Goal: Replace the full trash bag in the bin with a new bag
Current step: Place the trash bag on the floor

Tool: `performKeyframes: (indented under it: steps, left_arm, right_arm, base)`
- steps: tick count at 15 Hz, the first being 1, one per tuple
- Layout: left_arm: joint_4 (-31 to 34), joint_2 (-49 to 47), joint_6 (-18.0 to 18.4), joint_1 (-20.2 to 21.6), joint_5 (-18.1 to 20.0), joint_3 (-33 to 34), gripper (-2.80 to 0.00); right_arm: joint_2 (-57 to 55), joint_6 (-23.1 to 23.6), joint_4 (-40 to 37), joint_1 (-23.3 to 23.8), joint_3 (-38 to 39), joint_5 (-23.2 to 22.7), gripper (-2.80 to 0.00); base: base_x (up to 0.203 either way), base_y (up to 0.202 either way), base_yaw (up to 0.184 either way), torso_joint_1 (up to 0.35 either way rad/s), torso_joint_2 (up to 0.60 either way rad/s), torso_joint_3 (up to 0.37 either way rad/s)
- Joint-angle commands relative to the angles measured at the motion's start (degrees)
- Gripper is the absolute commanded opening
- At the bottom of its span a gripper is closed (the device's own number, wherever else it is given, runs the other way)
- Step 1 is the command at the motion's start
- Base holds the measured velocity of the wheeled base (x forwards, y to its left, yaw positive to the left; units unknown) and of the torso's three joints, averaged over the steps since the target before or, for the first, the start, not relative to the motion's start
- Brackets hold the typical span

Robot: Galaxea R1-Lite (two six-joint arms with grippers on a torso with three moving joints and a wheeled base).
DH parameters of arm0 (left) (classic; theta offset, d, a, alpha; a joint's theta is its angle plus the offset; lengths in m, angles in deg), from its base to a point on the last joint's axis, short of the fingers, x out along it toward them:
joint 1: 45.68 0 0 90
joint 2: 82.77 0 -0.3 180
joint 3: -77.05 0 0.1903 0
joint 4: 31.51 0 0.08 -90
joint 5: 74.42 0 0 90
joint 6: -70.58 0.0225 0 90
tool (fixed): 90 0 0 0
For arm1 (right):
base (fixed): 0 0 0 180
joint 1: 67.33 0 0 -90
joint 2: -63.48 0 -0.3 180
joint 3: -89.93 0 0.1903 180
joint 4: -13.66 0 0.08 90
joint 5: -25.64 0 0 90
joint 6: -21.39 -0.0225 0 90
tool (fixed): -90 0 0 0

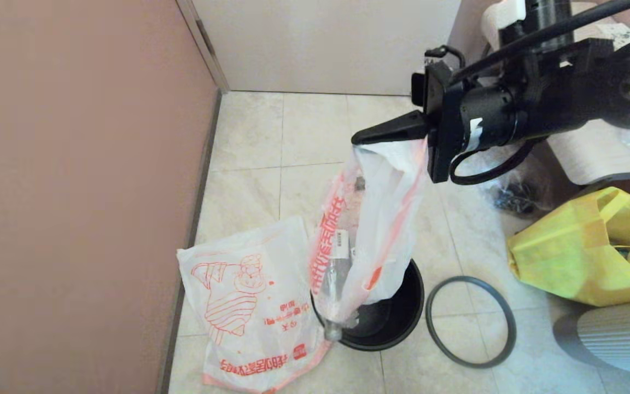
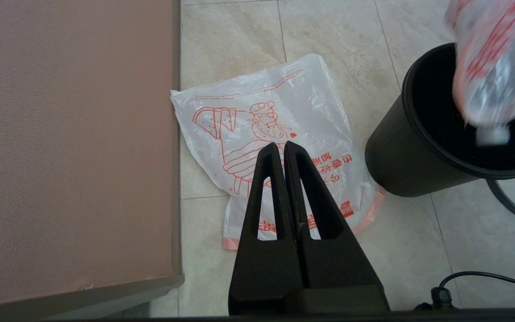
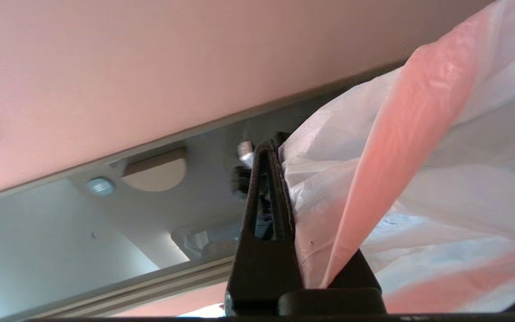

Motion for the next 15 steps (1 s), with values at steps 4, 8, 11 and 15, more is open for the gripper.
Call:
performKeyframes:
  steps: [4, 8, 11, 15]
  left_arm:
    - [0.00, -0.05, -0.02, 0.00, 0.00, 0.01, -2.80]
    - [0.00, -0.05, -0.04, 0.00, 0.00, -0.05, -2.80]
    - [0.00, -0.05, -0.02, 0.00, 0.00, -0.05, -2.80]
    - [0.00, -0.05, -0.05, 0.00, 0.00, 0.01, -2.80]
  right_arm:
    - [7.38, -6.16, 4.89, 0.19, -0.02, -0.45, -2.80]
    - [10.81, -17.24, 15.45, 4.97, -0.02, -0.50, -2.80]
    - [10.74, -25.23, 23.29, 10.73, -0.02, -0.50, -2.80]
    - [7.55, -36.30, 36.44, 21.13, -0.02, -1.51, -2.80]
  base:
    - [0.000, 0.000, 0.000, 0.000, 0.00, 0.000]
    - [0.000, 0.000, 0.000, 0.000, 0.00, 0.000]
    - [0.000, 0.000, 0.000, 0.000, 0.00, 0.000]
    - [0.000, 0.000, 0.000, 0.000, 0.00, 0.000]
